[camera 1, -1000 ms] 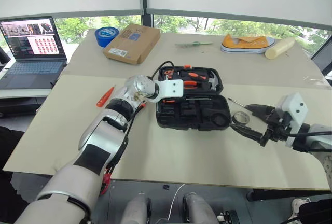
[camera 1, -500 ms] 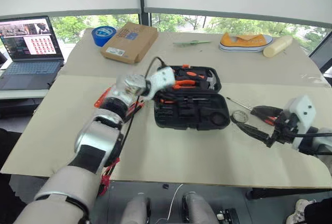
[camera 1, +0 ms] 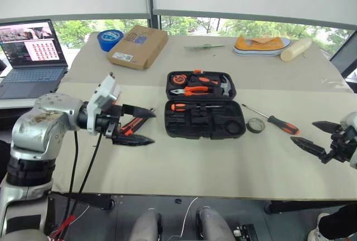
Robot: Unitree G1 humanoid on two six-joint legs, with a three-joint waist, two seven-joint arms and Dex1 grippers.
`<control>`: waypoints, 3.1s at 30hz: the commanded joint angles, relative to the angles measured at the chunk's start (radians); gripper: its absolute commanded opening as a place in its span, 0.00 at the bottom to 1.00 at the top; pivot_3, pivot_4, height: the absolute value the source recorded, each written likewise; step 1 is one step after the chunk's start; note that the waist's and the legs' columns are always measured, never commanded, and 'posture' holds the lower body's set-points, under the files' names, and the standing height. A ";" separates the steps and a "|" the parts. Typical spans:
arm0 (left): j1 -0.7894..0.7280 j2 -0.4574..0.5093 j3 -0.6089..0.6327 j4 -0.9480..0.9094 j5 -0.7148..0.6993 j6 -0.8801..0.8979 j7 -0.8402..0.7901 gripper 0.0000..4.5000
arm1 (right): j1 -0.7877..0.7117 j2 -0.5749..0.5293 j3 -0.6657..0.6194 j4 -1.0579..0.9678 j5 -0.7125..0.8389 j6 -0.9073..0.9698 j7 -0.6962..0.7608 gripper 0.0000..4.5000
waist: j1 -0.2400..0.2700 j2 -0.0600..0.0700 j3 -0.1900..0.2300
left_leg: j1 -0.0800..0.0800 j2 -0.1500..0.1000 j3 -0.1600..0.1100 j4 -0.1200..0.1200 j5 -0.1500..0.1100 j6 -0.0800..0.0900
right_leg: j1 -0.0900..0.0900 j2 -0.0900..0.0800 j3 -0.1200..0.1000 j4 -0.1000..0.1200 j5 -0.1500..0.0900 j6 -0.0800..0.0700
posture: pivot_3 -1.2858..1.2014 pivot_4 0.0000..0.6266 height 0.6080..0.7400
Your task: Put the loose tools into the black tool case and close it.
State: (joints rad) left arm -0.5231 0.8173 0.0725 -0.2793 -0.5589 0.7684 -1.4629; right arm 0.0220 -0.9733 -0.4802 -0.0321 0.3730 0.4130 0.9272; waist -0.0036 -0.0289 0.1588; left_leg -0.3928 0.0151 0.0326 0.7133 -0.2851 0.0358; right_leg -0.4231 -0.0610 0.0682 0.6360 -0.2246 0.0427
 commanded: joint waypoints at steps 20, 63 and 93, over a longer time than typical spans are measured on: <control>0.070 0.043 -0.007 -0.176 -0.113 -0.027 0.199 0.99 | -0.634 0.011 0.447 0.931 -0.365 -0.466 0.087 1.00 | -0.015 0.002 0.001 | 0.002 0.001 0.001 -0.004 0.000 0.000 | 0.001 0.000 0.001 -0.005 0.000 -0.001 | 0.52 0.24 0.96; 0.021 0.109 -0.060 -0.074 -0.114 -0.061 0.161 1.00 | -0.930 0.128 0.722 0.582 -0.397 -0.540 0.428 0.21 | -0.014 0.009 0.005 | -0.003 0.000 0.001 -0.005 0.000 0.000 | -0.005 0.000 0.001 -0.005 0.000 -0.001 | 0.52 0.24 0.96; 0.047 0.073 -0.067 -0.023 -0.042 -0.182 0.201 1.00 | -1.123 0.323 0.675 0.949 -0.472 -0.700 0.285 0.91 | -0.037 0.009 0.005 | -0.011 0.001 0.000 -0.004 0.002 -0.003 | -0.015 0.000 0.000 0.006 0.001 -0.001 | 0.52 0.24 0.96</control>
State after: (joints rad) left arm -0.4591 0.8934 -0.0029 -0.2965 -0.5984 0.6113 -1.2610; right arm -1.0889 -0.6519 0.2371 0.9673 -0.1445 -0.3386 1.1979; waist -0.0404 -0.0201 0.1642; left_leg -0.4037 0.0157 0.0329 0.7091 -0.2836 0.0331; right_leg -0.4386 -0.0609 0.0685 0.6422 -0.2239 0.0416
